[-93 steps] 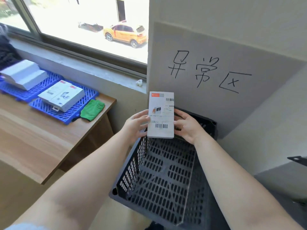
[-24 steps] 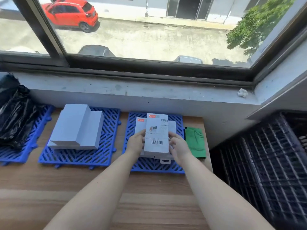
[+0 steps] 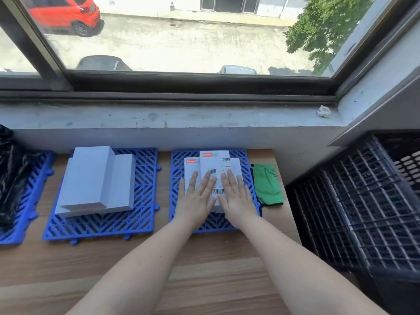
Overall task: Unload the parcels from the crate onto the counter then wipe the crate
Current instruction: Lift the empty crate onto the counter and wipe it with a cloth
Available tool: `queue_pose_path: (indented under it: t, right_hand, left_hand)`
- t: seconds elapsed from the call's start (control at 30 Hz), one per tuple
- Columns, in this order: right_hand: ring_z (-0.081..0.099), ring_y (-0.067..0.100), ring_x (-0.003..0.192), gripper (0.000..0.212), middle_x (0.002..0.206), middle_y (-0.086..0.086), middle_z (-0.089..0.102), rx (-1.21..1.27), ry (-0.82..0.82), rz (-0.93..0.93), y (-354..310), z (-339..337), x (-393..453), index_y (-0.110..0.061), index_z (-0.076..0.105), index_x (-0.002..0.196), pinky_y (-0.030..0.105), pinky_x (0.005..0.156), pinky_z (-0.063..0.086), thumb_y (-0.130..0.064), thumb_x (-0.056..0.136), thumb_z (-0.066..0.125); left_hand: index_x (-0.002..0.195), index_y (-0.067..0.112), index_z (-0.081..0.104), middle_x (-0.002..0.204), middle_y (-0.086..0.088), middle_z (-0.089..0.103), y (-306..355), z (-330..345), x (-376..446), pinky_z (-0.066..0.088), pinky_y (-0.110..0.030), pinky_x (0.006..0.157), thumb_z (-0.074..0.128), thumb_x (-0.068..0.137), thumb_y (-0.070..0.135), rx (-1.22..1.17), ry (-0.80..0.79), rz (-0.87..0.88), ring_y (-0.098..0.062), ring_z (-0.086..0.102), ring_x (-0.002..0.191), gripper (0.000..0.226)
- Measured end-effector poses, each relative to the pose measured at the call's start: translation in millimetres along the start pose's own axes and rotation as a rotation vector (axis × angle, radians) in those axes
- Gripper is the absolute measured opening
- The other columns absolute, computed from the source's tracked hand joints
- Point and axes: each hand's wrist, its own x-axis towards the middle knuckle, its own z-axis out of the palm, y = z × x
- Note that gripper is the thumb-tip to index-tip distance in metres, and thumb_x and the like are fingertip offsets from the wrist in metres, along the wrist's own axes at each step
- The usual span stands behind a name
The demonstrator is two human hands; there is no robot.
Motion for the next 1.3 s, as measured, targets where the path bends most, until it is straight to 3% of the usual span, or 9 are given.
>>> queue_pose_path:
  t: [0.17, 0.27, 0.37, 0.47, 0.57, 0.73, 1.0, 1.13, 1.3]
  right_hand:
    - [-0.01, 0.025, 0.152, 0.061, 0.165, -0.006, -0.006, -0.033, 0.06, -0.045, 9, -19, -7, -0.027, 0.004, 0.158, 0.042, 0.122, 0.008, -0.043, 0.105, 0.029]
    - [0.011, 0.023, 0.15, 0.059, 0.165, -0.005, 0.009, -0.026, 0.084, -0.034, 24, -36, -19, -0.028, 0.014, 0.157, 0.039, 0.116, 0.021, -0.037, 0.104, 0.038]
    - [0.024, 0.021, 0.144, 0.062, 0.163, -0.006, 0.016, 0.028, 0.092, 0.016, 46, -55, -35, -0.03, 0.019, 0.156, 0.038, 0.11, 0.032, -0.031, 0.101, 0.046]
    - [0.028, 0.024, 0.143, 0.063, 0.16, 0.001, 0.027, -0.022, 0.148, 0.049, 74, -68, -53, -0.026, 0.026, 0.155, 0.039, 0.112, 0.031, -0.027, 0.097, 0.051]
    - [0.038, 0.029, 0.137, 0.055, 0.15, 0.005, 0.044, -0.037, 0.222, 0.074, 104, -81, -77, -0.019, 0.045, 0.146, 0.042, 0.116, 0.027, -0.028, 0.094, 0.057]
    - [0.042, 0.033, 0.134, 0.053, 0.142, 0.008, 0.053, -0.065, 0.359, 0.103, 169, -117, -121, -0.018, 0.053, 0.14, 0.046, 0.113, 0.031, -0.03, 0.089, 0.063]
    - [0.034, 0.024, 0.139, 0.059, 0.148, 0.001, 0.045, -0.153, 0.478, 0.158, 326, -174, -227, -0.024, 0.044, 0.146, 0.043, 0.117, 0.023, -0.042, 0.091, 0.058]
    - [0.028, 0.023, 0.142, 0.058, 0.15, -0.002, 0.041, -0.147, 0.462, 0.208, 420, -181, -292, -0.026, 0.041, 0.147, 0.047, 0.12, 0.016, -0.044, 0.093, 0.054]
    - [0.025, 0.024, 0.143, 0.059, 0.152, -0.002, 0.039, -0.193, 0.43, 0.29, 521, -186, -346, -0.027, 0.039, 0.148, 0.05, 0.12, 0.012, -0.045, 0.094, 0.054]
  left_hand:
    - [0.158, 0.025, 0.005, 0.166, -0.001, -0.004, 12, -19, 4, -0.002, -0.058, 0.119, 0.015, 0.105, 0.044, 0.029, 0.022, -0.007, -0.025, -0.008, 0.152, 0.057]
    - [0.154, 0.025, 0.026, 0.164, -0.005, 0.017, 27, -32, 7, -0.002, -0.064, 0.116, 0.03, 0.104, 0.043, 0.021, 0.125, 0.023, -0.029, 0.009, 0.151, 0.053]
    - [0.154, 0.028, 0.022, 0.165, -0.006, 0.011, 48, -46, 10, -0.002, -0.062, 0.116, 0.031, 0.104, 0.042, 0.083, 0.14, 0.078, -0.03, 0.005, 0.152, 0.053]
    - [0.154, 0.027, 0.025, 0.164, -0.007, 0.013, 74, -58, 15, 0.001, -0.062, 0.117, 0.037, 0.103, 0.039, 0.114, 0.145, 0.153, -0.031, 0.009, 0.151, 0.054]
    - [0.143, 0.024, 0.051, 0.155, -0.01, 0.039, 108, -69, 18, 0.02, -0.067, 0.113, 0.06, 0.092, 0.04, 0.108, 0.189, 0.185, -0.034, 0.033, 0.144, 0.054]
    - [0.151, 0.026, 0.033, 0.163, -0.006, 0.018, 189, -99, 26, -0.001, -0.059, 0.118, 0.044, 0.099, 0.042, 0.147, 0.245, 0.27, -0.031, 0.011, 0.15, 0.055]
    - [0.148, 0.028, 0.033, 0.16, -0.008, 0.024, 383, -120, 32, 0.008, -0.059, 0.118, 0.042, 0.097, 0.051, 0.168, 0.353, 0.317, -0.033, 0.015, 0.148, 0.056]
    - [0.143, 0.029, 0.035, 0.156, -0.009, 0.028, 487, -96, 33, 0.014, -0.059, 0.116, 0.042, 0.096, 0.052, 0.069, 0.324, 0.25, -0.034, 0.018, 0.144, 0.053]
    - [0.15, 0.03, 0.024, 0.161, -0.011, 0.016, 578, -60, 36, 0.012, -0.06, 0.116, 0.038, 0.098, 0.055, 0.038, 0.241, 0.186, -0.035, 0.011, 0.147, 0.06]
